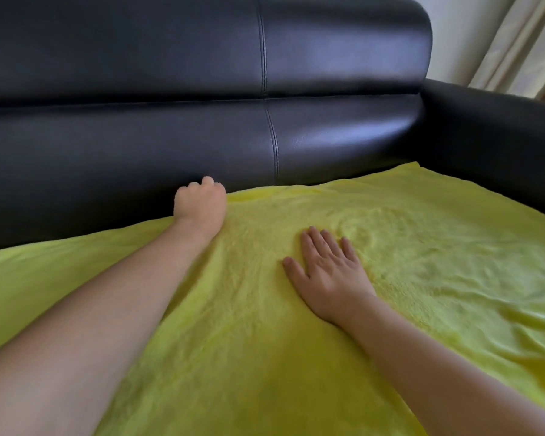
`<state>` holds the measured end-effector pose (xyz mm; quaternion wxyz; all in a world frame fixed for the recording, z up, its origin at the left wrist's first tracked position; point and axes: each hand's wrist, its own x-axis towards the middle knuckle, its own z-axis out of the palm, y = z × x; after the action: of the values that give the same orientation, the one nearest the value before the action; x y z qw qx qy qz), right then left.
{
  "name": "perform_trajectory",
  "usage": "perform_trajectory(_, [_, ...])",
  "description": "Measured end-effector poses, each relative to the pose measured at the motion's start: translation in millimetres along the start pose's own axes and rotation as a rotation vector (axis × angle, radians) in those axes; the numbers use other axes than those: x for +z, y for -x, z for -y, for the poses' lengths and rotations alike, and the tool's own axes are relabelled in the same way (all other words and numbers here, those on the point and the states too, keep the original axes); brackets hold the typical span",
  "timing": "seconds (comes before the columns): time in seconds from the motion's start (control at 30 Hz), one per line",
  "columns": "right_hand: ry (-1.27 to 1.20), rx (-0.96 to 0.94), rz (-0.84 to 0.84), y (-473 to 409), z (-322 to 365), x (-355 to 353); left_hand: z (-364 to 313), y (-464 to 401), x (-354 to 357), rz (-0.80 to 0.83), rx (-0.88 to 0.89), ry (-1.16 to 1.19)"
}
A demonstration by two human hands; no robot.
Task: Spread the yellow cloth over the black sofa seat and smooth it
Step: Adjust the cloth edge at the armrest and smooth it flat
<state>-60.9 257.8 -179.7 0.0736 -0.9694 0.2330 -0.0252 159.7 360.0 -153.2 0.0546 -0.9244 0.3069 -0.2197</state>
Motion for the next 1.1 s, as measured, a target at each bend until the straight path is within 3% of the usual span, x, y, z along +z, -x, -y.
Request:
perform_trajectory(0.1, [-0.005,0.004,-0.005,-0.1,-0.5,1.3,-18.7,-13.5,-1.8,-0.028,0.053,0.322])
perform_trajectory(0.2, [-0.005,0.000,-0.006,-0.3,-0.6,1.8,-34.0,-31.5,-1.9,0.066,0.033,0.522])
perform_trajectory(0.33, [-0.024,-0.006,-0.011,0.3,-0.7,1.9,-45.8,-42.1,7.6,0.194,-0.012,0.461])
perform_trajectory(0.5, [-0.039,-0.017,-0.046,-1.0,-4.0,8.9,-51.7,-30.2,-1.1,0.097,0.044,0.292])
perform_trajectory(0.63, [-0.072,-0.021,-0.071,-1.6,-4.3,7.6,-45.8,12.7,-27.6,0.082,0.138,0.439])
perform_trajectory(0.77, [-0.336,0.004,-0.225,4.5,-4.1,-9.6,-31.5,98.6,-57.5,-0.093,0.270,0.496])
perform_trajectory(0.9, [-0.427,0.216,-0.531,42.7,-22.5,-38.1,-44.4,178.5,-101.6,0.090,0.458,0.659])
perform_trajectory(1.0, [-0.314,0.400,-0.522,81.3,-47.4,-48.4,-69.2,220.8,-139.7,0.307,0.706,0.588])
perform_trajectory(1.1, [-0.432,0.712,-0.537,117.5,-64.4,-55.8,-87.7,238.5,-150.5,0.373,0.697,0.353])
